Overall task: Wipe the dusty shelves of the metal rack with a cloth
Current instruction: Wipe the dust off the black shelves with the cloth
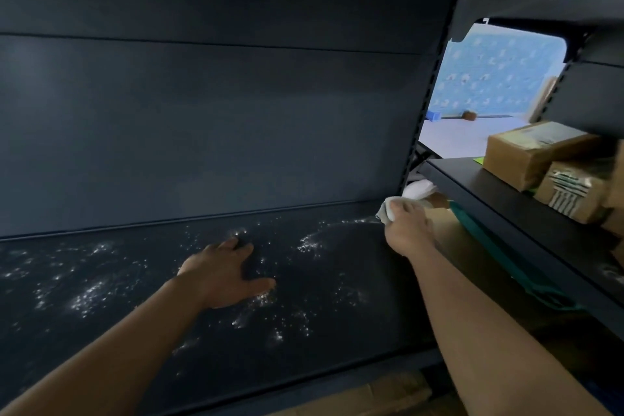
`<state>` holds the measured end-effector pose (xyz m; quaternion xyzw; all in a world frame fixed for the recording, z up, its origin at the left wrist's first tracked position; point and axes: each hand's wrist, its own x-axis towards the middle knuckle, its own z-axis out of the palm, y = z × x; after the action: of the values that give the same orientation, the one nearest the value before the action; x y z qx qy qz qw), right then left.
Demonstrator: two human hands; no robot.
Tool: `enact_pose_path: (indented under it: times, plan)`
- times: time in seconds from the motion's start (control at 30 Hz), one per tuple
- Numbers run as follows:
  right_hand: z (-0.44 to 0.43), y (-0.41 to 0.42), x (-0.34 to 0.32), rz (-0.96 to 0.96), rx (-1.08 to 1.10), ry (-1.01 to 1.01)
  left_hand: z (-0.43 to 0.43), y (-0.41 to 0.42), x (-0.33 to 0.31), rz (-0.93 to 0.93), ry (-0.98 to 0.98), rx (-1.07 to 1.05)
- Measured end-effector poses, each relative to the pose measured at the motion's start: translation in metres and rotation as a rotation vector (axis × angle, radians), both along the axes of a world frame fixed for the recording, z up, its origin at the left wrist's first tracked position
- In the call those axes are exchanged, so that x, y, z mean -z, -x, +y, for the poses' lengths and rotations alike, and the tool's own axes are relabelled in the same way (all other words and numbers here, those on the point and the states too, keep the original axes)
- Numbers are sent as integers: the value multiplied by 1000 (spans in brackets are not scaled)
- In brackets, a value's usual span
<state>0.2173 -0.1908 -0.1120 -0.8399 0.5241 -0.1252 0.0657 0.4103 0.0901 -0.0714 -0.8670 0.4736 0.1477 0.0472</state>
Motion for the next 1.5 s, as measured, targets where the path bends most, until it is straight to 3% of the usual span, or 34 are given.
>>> enact_pose_path:
  times: [0.33,0.47,0.57,0.77,0.93,1.23,1.37,1.43,1.5]
  plan:
    - [48,-61,-1,-63,-365,-17,0,0,0,14,34,-17]
    - [94,-62,-9,-122,-590,-217,-2,4,0,-7,36,-20]
    - [86,-41,-10,-261,-479,-380,0,4,1,2,50,-25]
    - [31,48,-8,-213,-89,-229,6,5,3,30,112,-42]
    - [65,60,-3,-130,-105,-51,31,13,5,26,205,-22]
    - [222,-32,0,-204,-389,-99,104,10,8,-7,213,-16]
    - [269,-50,-6,-442,-441,-235,134,-1,8,0,162,-63]
    - [269,-40,-17,-609,-335,-164,145,-7,9,13,130,-45]
    - [252,-17,-25,-615,-194,-75,152,-11,11,13,113,-9]
